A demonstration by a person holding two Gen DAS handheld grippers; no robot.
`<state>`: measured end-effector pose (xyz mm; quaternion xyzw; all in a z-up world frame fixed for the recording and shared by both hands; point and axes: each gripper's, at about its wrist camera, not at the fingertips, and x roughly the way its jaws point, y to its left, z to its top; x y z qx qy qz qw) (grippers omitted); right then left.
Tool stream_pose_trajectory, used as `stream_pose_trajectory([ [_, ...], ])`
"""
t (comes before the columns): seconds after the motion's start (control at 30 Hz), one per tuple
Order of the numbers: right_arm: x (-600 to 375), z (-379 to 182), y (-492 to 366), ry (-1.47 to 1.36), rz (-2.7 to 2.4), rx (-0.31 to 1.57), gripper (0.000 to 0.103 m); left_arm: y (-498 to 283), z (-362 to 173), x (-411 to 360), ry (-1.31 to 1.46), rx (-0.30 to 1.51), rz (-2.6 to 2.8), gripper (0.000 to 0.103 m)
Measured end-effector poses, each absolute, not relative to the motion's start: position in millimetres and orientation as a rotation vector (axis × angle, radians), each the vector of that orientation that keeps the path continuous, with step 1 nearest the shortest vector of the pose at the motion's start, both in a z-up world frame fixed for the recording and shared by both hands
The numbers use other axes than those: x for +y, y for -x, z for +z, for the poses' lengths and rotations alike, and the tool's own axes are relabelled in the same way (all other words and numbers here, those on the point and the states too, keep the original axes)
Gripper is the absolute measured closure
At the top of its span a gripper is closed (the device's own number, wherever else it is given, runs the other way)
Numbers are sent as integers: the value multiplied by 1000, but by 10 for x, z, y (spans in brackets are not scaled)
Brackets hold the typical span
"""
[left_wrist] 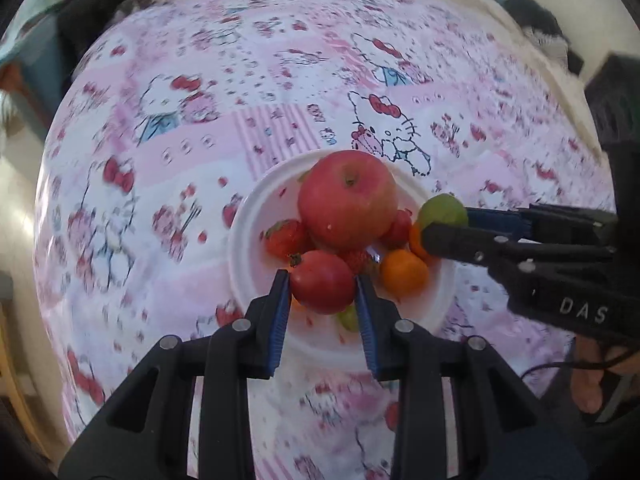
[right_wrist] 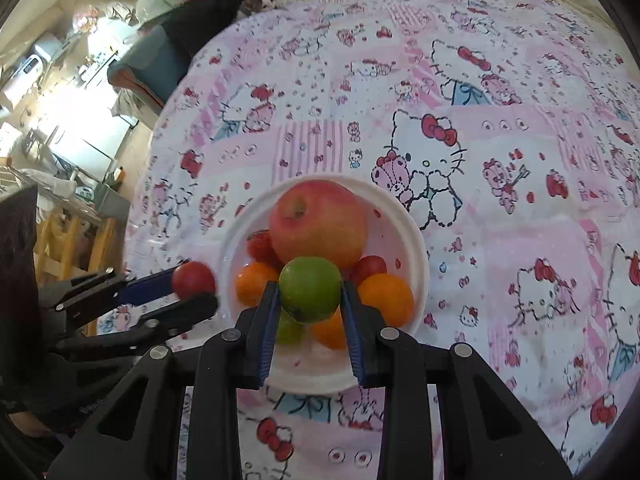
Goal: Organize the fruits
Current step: 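Lower both tomatoes onto the plate and open both grippers, then withdraw both grippers from the plate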
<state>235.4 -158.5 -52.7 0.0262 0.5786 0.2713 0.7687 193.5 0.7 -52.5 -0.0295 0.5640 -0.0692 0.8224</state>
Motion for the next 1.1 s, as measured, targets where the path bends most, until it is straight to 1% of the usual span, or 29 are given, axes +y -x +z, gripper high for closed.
stream_pose_trajectory([
  [0.1, -1599, -673, -2417, -71, 577, 1287, 71, -1961, -614, -69, 95, 1227, -201, 75],
  [0.23, -1613, -787, -2469, -85, 548, 1326, 71, -1951, -744, -218, 7, 1244, -212, 75],
  [0.5, -1594, -813, -2517, -96, 548, 1332, 71, -1941, -830, -224, -1, 1256, -213, 74],
  [0.57, -1580, -800, -2508, -91, 552, 1335, 68, -1928, -828, -237, -18, 1261, -208, 74],
  [0.6, -1575, -796, -2506, -89, 554, 1337, 68, -1914, -820, -248, -27, 1260, -209, 73],
  [0.63, -1574, -785, -2501, -91, 559, 1336, 68, -1900, -812, -256, -36, 1259, -210, 62],
  [0.67, -1582, -770, -2497, -98, 558, 1336, 60, -1879, -787, -263, -51, 1247, -198, 45],
  [0.7, -1598, -757, -2488, -116, 564, 1334, 52, -1857, -763, -258, -58, 1230, -187, 39],
  [0.73, -1620, -734, -2479, -138, 569, 1329, 37, -1825, -717, -244, -65, 1201, -169, 34],
  [0.77, -1664, -686, -2463, -170, 572, 1313, 32, -1798, -663, -226, -64, 1175, -156, 34],
  [0.93, -1913, -316, -2372, -283, 579, 1194, 31, -1711, -403, -60, -3, 1108, -117, 34],
  [1.0, -1988, -108, -2301, -285, 581, 1134, 29, -1649, -266, -10, 0, 1057, -92, 34],
  [1.03, -1993, 8, -2241, -257, 583, 1099, 22, -1611, -182, 16, 3, 1030, -74, 34],
  [1.07, -1987, 98, -2190, -225, 577, 1070, 10, -1567, -112, 46, 12, 1003, -62, 34],
  [1.1, -1975, 211, -2096, -182, 562, 1026, 6, -1497, -27, 92, 30, 972, -45, 34],
])
